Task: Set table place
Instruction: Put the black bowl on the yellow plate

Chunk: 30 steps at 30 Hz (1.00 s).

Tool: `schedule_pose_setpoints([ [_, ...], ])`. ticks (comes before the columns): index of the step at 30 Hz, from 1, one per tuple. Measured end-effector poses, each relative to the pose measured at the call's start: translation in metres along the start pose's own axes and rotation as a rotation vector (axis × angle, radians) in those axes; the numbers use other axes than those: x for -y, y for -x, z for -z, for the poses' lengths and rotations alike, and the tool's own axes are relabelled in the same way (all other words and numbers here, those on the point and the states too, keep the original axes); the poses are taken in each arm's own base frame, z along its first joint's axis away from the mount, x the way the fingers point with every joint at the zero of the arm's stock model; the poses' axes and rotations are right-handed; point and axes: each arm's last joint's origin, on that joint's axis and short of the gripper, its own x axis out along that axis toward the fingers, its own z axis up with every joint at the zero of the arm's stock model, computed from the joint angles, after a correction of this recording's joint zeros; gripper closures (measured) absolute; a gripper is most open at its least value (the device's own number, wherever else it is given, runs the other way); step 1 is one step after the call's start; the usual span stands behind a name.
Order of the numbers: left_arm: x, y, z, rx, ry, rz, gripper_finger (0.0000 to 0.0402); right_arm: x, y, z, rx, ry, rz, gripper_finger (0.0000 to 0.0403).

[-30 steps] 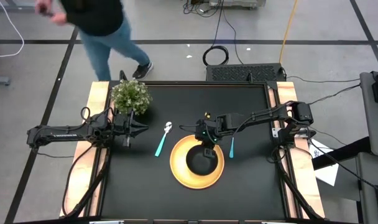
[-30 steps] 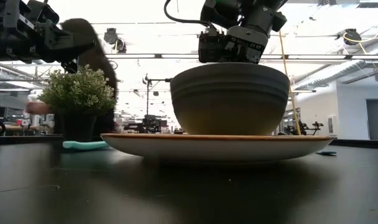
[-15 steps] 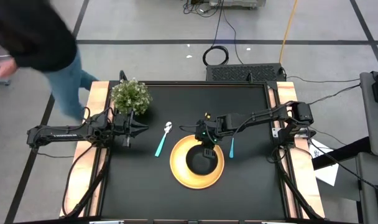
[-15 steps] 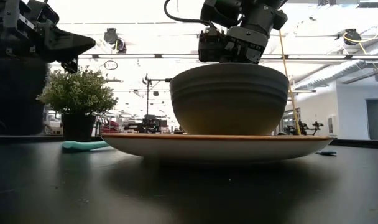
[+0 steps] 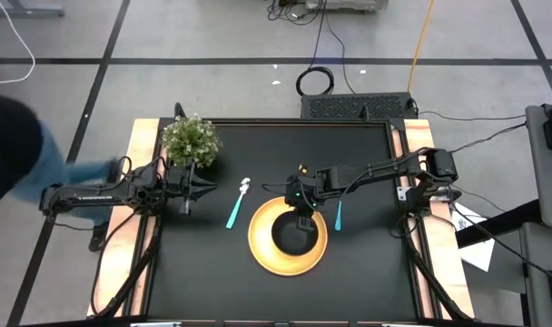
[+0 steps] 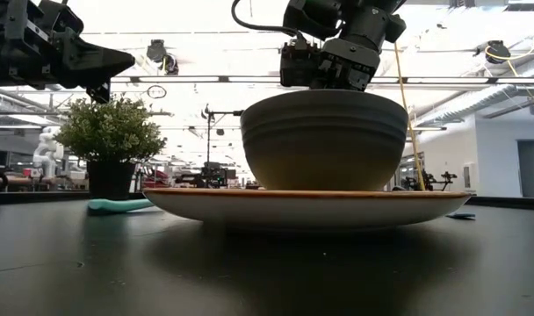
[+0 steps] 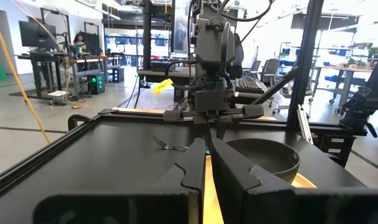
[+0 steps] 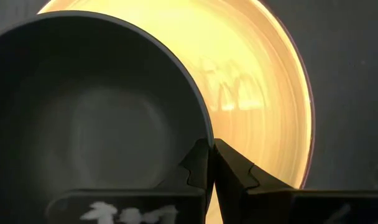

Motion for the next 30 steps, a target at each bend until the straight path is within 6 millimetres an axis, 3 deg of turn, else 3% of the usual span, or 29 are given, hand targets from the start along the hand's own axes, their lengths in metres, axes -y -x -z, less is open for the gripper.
schedule_pose_setpoints([
  [10, 0.0000, 0.0000, 0.0000, 0.000, 0.000, 0.000, 0.0369, -0.0002, 0.0000, -0.0003, 0.004, 0.016, -0.001, 0.0396],
  [30, 0.0000, 0.0000, 0.0000, 0.000, 0.000, 0.000, 0.0369, -0.0007, -0.0006, -0.0026, 0.028, -0.003, -0.006, 0.0333],
])
